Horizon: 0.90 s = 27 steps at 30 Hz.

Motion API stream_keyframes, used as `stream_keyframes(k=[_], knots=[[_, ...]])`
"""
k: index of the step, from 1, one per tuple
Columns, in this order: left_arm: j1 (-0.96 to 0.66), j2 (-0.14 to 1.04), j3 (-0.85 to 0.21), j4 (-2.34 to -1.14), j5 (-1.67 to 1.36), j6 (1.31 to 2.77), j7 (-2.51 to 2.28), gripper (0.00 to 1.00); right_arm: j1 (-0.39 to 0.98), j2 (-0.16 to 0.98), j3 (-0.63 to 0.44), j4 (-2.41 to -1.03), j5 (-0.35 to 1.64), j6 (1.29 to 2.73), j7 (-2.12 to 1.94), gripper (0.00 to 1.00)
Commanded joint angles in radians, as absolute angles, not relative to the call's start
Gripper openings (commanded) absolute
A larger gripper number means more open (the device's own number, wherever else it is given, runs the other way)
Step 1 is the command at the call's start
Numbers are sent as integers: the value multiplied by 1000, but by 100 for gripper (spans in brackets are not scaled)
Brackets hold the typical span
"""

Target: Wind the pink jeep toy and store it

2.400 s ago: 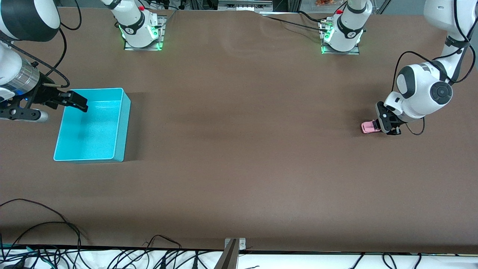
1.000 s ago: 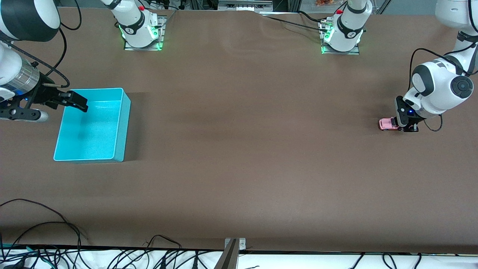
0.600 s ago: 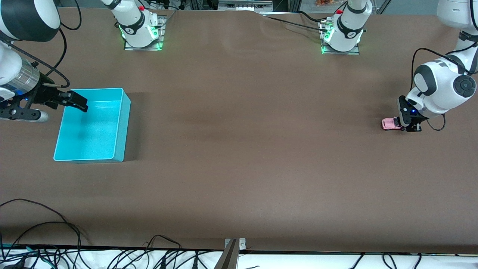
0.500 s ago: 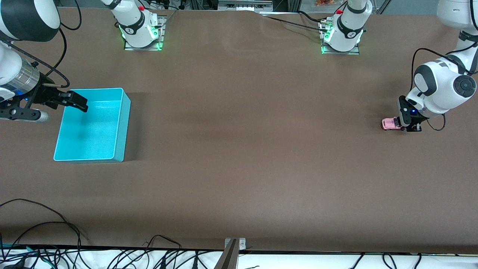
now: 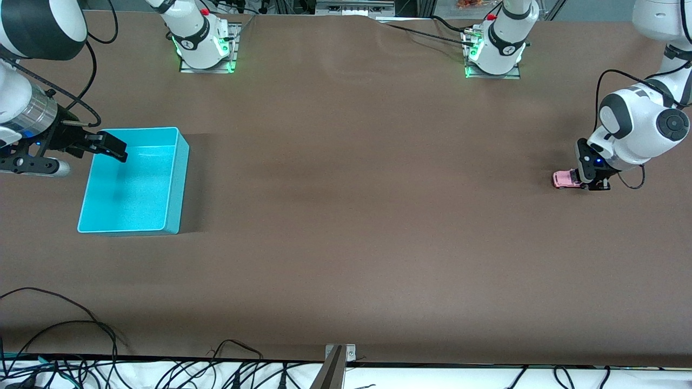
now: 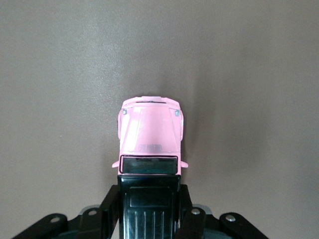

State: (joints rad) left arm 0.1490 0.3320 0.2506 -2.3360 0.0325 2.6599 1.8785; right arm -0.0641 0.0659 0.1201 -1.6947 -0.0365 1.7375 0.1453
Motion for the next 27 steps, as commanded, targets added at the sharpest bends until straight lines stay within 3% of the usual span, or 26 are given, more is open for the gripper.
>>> stream_keyframes(k=[1,3,7,16,18,20,27], knots=[[149,411,261,-2335,15,2681,1911,0,-67,61,124,-1695,-49,1729,152,100],[150,410,261,-2330,12,2681,1907,13,-67,61,123,-1695,-49,1727,152,100],[146,411,261,-2306,15,2681,1911,28,-67,60,124,-1695,-49,1729,152,100],[137,403,253,-2293,17,2677,1917,33,-67,61,124,-1695,-49,1729,152,100],[129,397,253,-2293,17,2677,1917,51,-67,61,124,-1695,-49,1729,152,100],[127,396,252,-2293,17,2674,1919,100,-67,61,124,-1695,-49,1729,152,100],[127,382,250,-2292,14,2648,1919,100,-67,61,124,-1695,-49,1729,152,100]])
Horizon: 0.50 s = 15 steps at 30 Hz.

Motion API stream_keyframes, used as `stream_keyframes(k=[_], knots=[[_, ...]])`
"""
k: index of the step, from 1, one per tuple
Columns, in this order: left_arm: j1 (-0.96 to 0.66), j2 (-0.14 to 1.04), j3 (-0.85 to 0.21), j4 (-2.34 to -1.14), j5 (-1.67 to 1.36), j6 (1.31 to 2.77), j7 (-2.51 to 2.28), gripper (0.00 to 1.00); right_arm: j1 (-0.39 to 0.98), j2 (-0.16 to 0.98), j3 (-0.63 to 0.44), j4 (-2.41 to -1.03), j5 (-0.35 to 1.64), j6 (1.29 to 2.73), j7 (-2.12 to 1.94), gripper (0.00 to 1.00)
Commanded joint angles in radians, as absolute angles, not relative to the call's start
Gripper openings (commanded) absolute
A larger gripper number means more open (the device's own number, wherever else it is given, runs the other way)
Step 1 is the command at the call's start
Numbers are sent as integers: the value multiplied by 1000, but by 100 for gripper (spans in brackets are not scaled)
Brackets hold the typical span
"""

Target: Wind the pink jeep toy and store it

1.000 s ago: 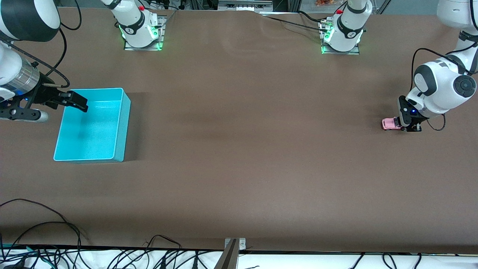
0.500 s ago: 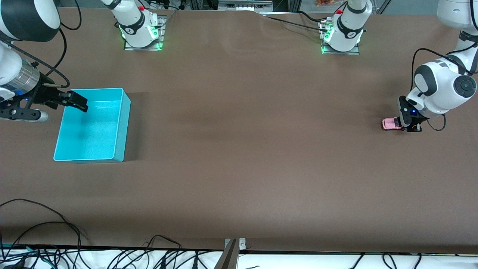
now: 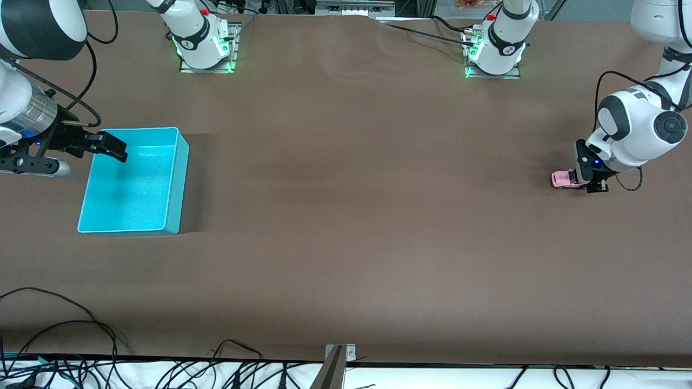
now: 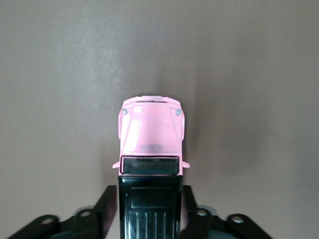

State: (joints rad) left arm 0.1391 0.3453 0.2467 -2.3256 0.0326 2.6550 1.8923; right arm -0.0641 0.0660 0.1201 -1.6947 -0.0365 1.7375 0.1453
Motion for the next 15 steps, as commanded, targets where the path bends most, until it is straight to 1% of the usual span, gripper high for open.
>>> stream_keyframes(k=[1,15], knots=[[127,380,250,-2292,14,2646,1919,100,-67,61,123,-1695,-49,1729,152,100],[126,364,248,-2279,14,2619,1917,100,-67,60,124,-1695,-49,1729,152,100]])
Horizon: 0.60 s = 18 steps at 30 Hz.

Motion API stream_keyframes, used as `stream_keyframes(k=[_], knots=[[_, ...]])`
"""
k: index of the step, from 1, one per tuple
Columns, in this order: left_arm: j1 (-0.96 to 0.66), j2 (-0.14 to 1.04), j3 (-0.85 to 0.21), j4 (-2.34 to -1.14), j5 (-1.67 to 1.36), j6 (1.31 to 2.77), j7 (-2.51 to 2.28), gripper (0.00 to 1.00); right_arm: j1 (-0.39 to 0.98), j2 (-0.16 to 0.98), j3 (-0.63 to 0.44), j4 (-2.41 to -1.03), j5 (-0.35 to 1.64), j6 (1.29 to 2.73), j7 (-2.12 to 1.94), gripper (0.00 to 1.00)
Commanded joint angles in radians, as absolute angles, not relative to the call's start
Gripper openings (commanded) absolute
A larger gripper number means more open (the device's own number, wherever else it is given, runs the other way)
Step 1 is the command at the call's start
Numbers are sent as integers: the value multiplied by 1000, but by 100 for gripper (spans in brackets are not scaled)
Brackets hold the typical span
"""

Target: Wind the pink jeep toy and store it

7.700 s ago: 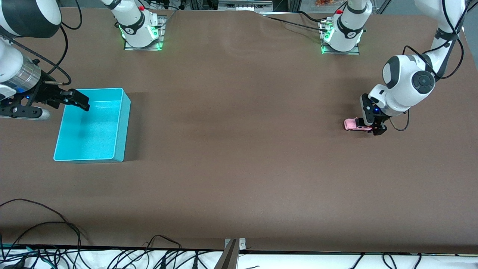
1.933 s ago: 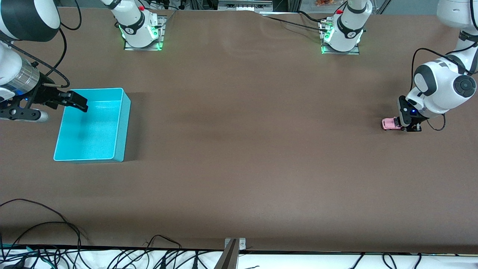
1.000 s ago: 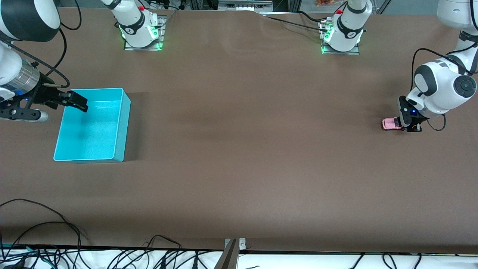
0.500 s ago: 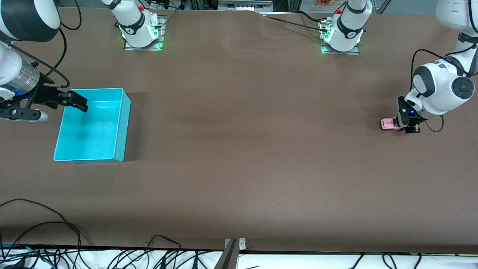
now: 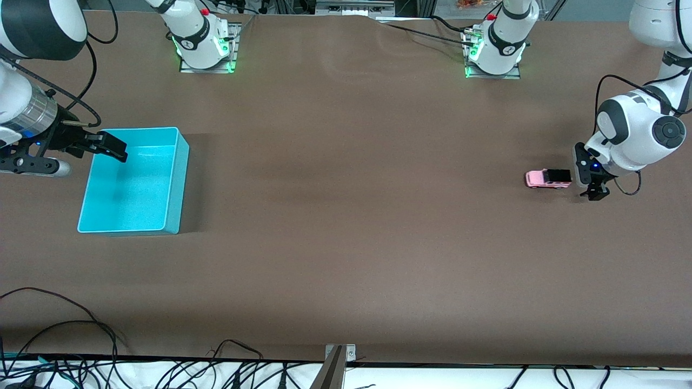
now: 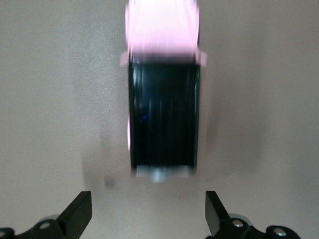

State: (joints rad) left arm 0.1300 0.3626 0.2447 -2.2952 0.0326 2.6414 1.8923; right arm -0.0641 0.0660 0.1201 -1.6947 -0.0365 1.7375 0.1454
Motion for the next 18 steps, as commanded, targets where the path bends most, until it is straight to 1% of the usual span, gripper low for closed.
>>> stream_keyframes(k=[1,12,18], knots=[[126,364,247,-2279,14,2619,1917,100,-67,61,123,-1695,-49,1729,152,100],[126,362,249,-2279,8,2617,1911,100,-67,61,123,-1695,-49,1729,152,100],[126,318,247,-2284,8,2617,1891,100,-67,61,124,-1695,-49,1729,152,100]])
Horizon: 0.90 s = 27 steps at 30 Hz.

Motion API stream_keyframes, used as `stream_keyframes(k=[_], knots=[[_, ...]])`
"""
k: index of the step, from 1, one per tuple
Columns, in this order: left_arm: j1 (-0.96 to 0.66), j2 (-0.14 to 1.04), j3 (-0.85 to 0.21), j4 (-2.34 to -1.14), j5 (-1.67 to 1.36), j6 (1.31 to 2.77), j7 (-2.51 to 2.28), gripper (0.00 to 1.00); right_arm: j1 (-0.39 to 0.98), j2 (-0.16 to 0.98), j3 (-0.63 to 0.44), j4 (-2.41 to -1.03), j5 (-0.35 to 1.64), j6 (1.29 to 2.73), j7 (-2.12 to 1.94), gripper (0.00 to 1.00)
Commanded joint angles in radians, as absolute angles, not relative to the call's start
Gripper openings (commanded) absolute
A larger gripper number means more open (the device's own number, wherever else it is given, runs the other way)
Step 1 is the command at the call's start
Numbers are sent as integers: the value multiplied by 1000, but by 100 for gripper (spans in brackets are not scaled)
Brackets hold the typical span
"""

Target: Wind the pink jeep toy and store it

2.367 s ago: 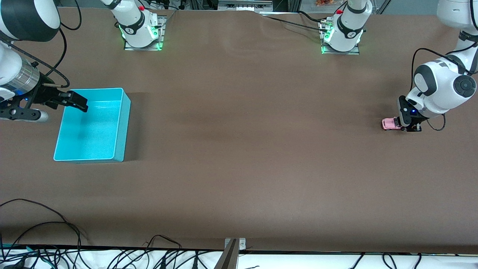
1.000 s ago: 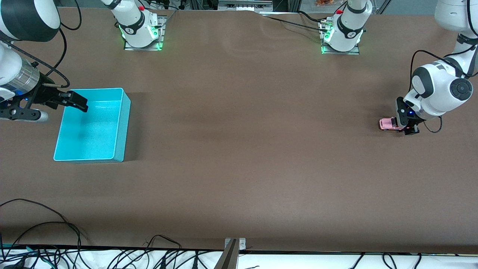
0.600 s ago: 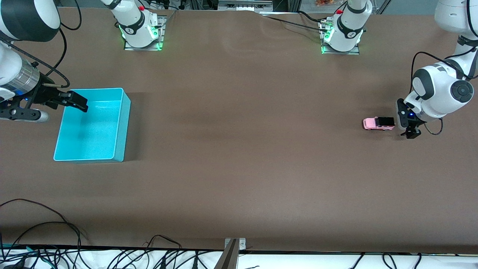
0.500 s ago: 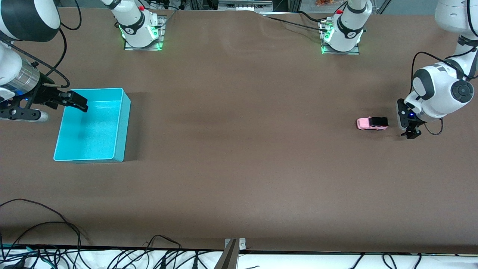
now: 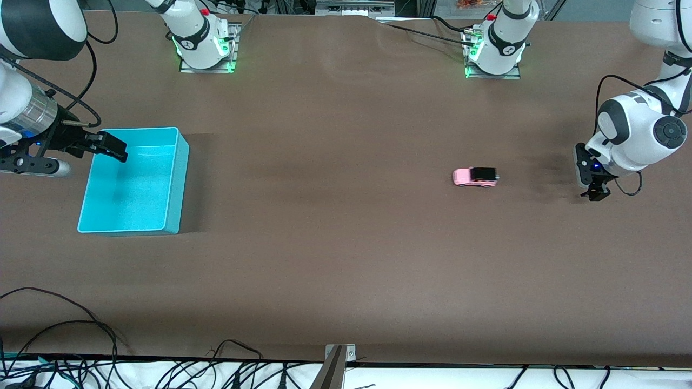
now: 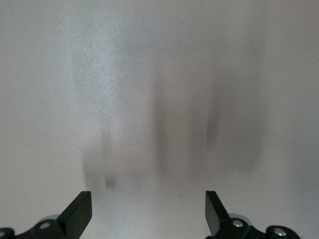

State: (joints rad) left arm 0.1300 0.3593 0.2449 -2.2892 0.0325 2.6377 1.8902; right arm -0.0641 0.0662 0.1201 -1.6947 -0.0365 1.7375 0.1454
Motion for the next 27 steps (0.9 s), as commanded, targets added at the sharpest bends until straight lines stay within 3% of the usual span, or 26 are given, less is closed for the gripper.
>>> stream_keyframes(k=[1,12,27], knots=[[126,308,247,-2286,9,2617,1888,100,-67,61,123,-1695,-49,1729,152,100],[158,98,239,-2309,11,2562,1888,100,-67,61,123,-1695,-49,1729,152,100],[179,92,239,-2309,11,2562,1888,100,-67,61,124,-1695,-49,1729,152,100]])
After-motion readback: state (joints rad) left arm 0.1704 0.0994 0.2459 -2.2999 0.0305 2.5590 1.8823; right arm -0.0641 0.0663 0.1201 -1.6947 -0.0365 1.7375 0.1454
